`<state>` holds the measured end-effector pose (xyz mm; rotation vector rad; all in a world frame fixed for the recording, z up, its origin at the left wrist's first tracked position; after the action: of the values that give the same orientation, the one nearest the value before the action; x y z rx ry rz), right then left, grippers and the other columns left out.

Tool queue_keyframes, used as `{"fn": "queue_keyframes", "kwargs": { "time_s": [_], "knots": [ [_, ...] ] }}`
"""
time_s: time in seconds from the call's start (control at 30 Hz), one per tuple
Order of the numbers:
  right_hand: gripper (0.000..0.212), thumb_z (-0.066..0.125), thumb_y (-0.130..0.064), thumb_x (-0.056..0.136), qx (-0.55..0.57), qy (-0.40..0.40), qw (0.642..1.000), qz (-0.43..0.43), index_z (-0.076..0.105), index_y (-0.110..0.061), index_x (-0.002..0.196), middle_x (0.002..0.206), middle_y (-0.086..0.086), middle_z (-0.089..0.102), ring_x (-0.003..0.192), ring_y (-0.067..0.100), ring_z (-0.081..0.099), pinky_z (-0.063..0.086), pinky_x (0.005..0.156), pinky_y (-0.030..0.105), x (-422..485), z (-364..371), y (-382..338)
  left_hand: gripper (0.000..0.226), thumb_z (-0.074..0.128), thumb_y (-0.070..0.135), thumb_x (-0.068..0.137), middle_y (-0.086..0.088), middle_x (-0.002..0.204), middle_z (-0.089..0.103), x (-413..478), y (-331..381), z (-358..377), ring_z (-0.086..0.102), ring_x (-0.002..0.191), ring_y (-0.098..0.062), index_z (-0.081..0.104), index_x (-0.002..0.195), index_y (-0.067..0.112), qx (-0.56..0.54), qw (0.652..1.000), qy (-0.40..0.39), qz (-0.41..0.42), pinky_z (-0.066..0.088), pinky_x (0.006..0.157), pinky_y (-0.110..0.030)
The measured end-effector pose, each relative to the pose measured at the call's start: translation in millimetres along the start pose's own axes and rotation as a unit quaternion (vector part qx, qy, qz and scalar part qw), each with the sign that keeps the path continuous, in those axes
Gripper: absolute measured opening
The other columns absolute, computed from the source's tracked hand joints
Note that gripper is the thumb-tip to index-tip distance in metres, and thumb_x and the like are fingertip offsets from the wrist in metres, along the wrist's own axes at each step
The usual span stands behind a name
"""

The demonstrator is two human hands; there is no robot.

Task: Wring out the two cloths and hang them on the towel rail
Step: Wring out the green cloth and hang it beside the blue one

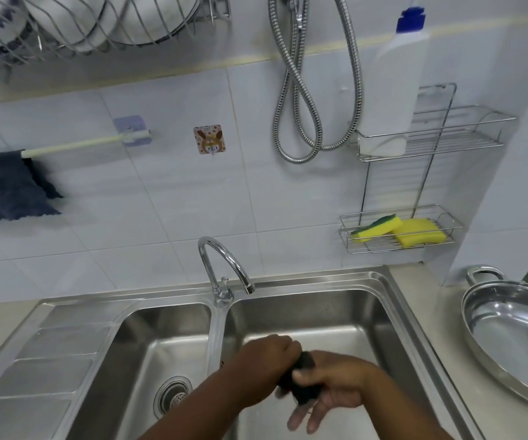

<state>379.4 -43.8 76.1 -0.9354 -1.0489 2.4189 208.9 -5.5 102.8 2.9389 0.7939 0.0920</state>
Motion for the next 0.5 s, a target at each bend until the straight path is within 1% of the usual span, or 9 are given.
{"fn": "queue_keyframes", "kwargs": {
  "time_s": [0.07, 0.13, 0.2, 0.27, 0.33, 0.37, 0.4, 0.47, 0.5],
  "knots": [
    [0.051, 0.068, -0.018, 0.089, -0.039, 0.007, 0.999, 0.033, 0.045, -0.002, 0.132, 0.111, 0.022, 0.061, 0.081, 0.03, 0.067, 0.059, 0.067, 0.035, 6.2, 5.4, 8.1, 0.027, 0.047, 0.025, 0.09, -0.011, 0.107, 0.054, 4.1, 2.9, 5.6, 0.052, 0.093, -0.026, 0.041, 0.115, 0.016, 0.033, 0.999, -0.007, 0.041, 0.047, 0.069, -0.041],
    [0.032, 0.071, -0.014, 0.081, -0.056, 0.06, 0.995, 0.047, 0.06, -0.005, 0.111, 0.086, 0.016, 0.064, 0.058, 0.019, 0.059, 0.049, 0.05, 0.024, 11.1, 9.3, 16.8, 0.031, 0.051, 0.024, 0.088, -0.008, 0.104, 0.055, 1.5, -1.9, 14.7, 0.053, 0.089, -0.023, 0.041, 0.117, 0.017, 0.055, 0.997, 0.0, 0.052, 0.051, 0.064, -0.038],
    [0.024, 0.074, -0.01, 0.071, -0.049, 0.126, 0.989, 0.066, 0.062, -0.008, 0.092, 0.066, 0.011, 0.057, 0.043, 0.013, 0.044, 0.034, 0.04, 0.02, 14.7, 11.0, 22.2, 0.023, 0.056, 0.026, 0.083, -0.002, 0.089, 0.058, -4.1, -5.6, 22.2, 0.055, 0.073, -0.019, 0.05, 0.104, 0.019, 0.076, 0.996, -0.005, 0.053, 0.048, 0.052, -0.03],
    [0.025, 0.075, -0.008, 0.066, -0.066, 0.179, 0.977, 0.1, 0.061, -0.011, 0.087, 0.061, 0.008, 0.055, 0.041, 0.012, 0.04, 0.031, 0.039, 0.019, 16.5, 14.1, 23.8, 0.018, 0.064, 0.031, 0.074, 0.004, 0.07, 0.058, -6.6, -9.5, 29.1, 0.054, 0.053, -0.014, 0.054, 0.087, 0.023, 0.126, 0.989, -0.06, 0.048, 0.036, 0.043, -0.025],
    [0.02, 0.078, -0.016, 0.066, -0.158, 0.257, 0.945, 0.131, 0.064, -0.017, 0.08, 0.063, 0.002, 0.059, 0.05, 0.013, 0.05, 0.042, 0.047, 0.023, 20.0, 21.8, 20.3, 0.021, 0.072, 0.037, 0.063, 0.008, 0.054, 0.056, -5.7, -12.9, 40.6, 0.05, 0.038, -0.012, 0.057, 0.071, 0.025, 0.155, 0.981, -0.117, 0.004, 0.026, 0.039, -0.021],
    [0.016, 0.077, -0.022, 0.068, -0.235, 0.296, 0.915, 0.143, 0.061, -0.021, 0.072, 0.065, -0.003, 0.058, 0.061, 0.014, 0.057, 0.049, 0.059, 0.027, 25.4, 23.4, 20.1, 0.021, 0.074, 0.038, 0.058, 0.007, 0.049, 0.056, -4.6, -10.3, 44.3, 0.05, 0.035, -0.011, 0.057, 0.065, 0.026, 0.162, 0.978, -0.132, -0.014, 0.025, 0.039, -0.02],
    [0.02, 0.074, -0.025, 0.073, -0.297, 0.334, 0.886, 0.125, 0.054, -0.024, 0.066, 0.067, -0.006, 0.056, 0.074, 0.015, 0.059, 0.052, 0.072, 0.03, 30.7, 22.2, 26.9, 0.02, 0.074, 0.036, 0.058, 0.006, 0.049, 0.058, -3.3, -6.9, 48.0, 0.053, 0.036, -0.012, 0.058, 0.062, 0.024, 0.152, 0.977, -0.148, -0.028, 0.028, 0.041, -0.019],
    [0.029, 0.061, -0.026, 0.084, -0.352, 0.355, 0.861, 0.098, 0.042, -0.021, 0.062, 0.083, -0.007, 0.063, 0.094, 0.013, 0.059, 0.047, 0.09, 0.028, 39.0, 13.1, 54.0, 0.01, 0.066, 0.025, 0.073, -0.004, 0.067, 0.068, 0.1, 1.2, 45.0, 0.066, 0.058, -0.024, 0.063, 0.072, 0.015, 0.091, 0.977, -0.18, -0.072, 0.044, 0.054, -0.027],
    [0.028, 0.055, -0.024, 0.089, -0.383, 0.363, 0.846, 0.079, 0.044, -0.017, 0.064, 0.098, -0.006, 0.068, 0.102, 0.011, 0.06, 0.044, 0.094, 0.027, 45.9, 3.0, 69.8, 0.013, 0.06, 0.022, 0.079, -0.012, 0.08, 0.07, 3.9, 2.0, 44.5, 0.068, 0.071, -0.032, 0.065, 0.079, 0.01, 0.057, 0.972, -0.201, -0.103, 0.049, 0.064, -0.034]
  ]
}}
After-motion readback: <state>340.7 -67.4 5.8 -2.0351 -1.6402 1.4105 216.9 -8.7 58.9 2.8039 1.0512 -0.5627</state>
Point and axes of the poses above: each hand's wrist, its own x-axis towards the middle knuckle, its own z-axis out of the palm, y = z × x, the point moved 1 cm from there along x, towards the middle knuckle
